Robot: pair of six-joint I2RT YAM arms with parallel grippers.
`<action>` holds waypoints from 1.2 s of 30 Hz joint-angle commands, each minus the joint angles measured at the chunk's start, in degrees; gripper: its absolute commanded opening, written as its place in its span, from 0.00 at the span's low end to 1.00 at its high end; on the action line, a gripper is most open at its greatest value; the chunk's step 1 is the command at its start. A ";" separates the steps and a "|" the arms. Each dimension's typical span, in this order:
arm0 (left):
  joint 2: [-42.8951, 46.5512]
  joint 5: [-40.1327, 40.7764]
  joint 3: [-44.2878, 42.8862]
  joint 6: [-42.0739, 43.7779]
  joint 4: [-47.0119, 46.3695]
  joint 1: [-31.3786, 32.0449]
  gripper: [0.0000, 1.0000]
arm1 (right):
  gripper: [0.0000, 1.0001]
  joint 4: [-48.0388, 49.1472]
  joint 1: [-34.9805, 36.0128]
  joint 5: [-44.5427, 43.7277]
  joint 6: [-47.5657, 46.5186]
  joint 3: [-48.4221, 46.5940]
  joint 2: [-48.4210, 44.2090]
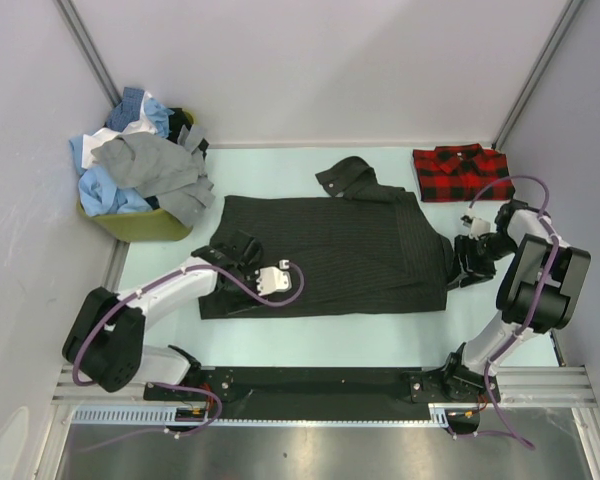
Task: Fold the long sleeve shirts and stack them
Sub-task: Fold the shirt
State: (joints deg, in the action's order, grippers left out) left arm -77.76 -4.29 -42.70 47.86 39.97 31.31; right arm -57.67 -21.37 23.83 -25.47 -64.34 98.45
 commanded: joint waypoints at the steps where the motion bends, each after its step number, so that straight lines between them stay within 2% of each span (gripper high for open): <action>1: 2.52 -3.53 -4.41 -2.33 0.02 -0.28 0.66 | 0.50 2.64 -2.71 1.30 3.32 -2.02 3.14; 6: 1.91 -3.79 -5.73 -3.91 -0.24 -0.37 0.66 | 0.51 7.74 -3.68 4.46 6.57 -2.55 8.93; 9: 2.26 -3.70 -5.82 -4.09 -0.24 -0.37 0.66 | 0.54 8.28 -4.82 9.98 5.53 -4.21 11.66; 14: 1.82 -3.35 -6.26 -4.26 -0.15 -0.37 0.66 | 0.55 5.74 -7.72 17.64 0.70 -6.93 14.74; 18: 0.94 -3.26 -6.96 -4.18 -0.15 -0.37 0.66 | 0.49 1.78 -8.95 22.20 -2.47 -8.88 18.61; 23: -0.11 -3.52 -7.66 -4.17 -0.32 -0.46 0.65 | 0.51 -0.96 -12.12 22.49 -6.17 -9.14 19.41; 26: -1.25 -3.62 -8.37 -4.52 -0.24 -0.46 0.65 | 0.42 -1.13 -12.21 22.83 -6.43 -9.05 19.76; 27: -1.52 -3.53 -8.45 -4.44 -0.33 -0.46 0.65 | 0.34 -1.56 -12.21 23.62 -6.69 -8.97 19.85; 29: -2.05 -3.53 -8.72 -4.44 -0.68 -0.55 0.65 | 0.25 -3.32 -11.95 23.54 -7.92 -8.79 19.93; 30: -2.22 -3.61 -8.72 -4.52 -0.77 -0.72 0.65 | 0.16 -3.76 -12.03 22.84 -8.36 -8.53 19.85; 31: -2.40 -3.62 -8.81 -4.61 -0.68 -0.81 0.65 | 0.11 -4.11 -12.12 22.40 -8.89 -7.57 19.67; 32: -2.40 -3.79 -8.72 -4.70 -0.85 -0.90 0.65 | 0.00 -4.12 -12.38 21.53 -9.85 -7.12 19.06; 36: -2.40 -3.97 -8.45 -5.23 -0.77 -0.99 0.65 | 0.00 -4.91 -13.70 18.71 -10.65 -6.94 17.65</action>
State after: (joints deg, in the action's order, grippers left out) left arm -80.05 -6.55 -49.30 43.94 39.90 30.79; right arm -60.38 -33.63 45.28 -33.12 -71.46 117.95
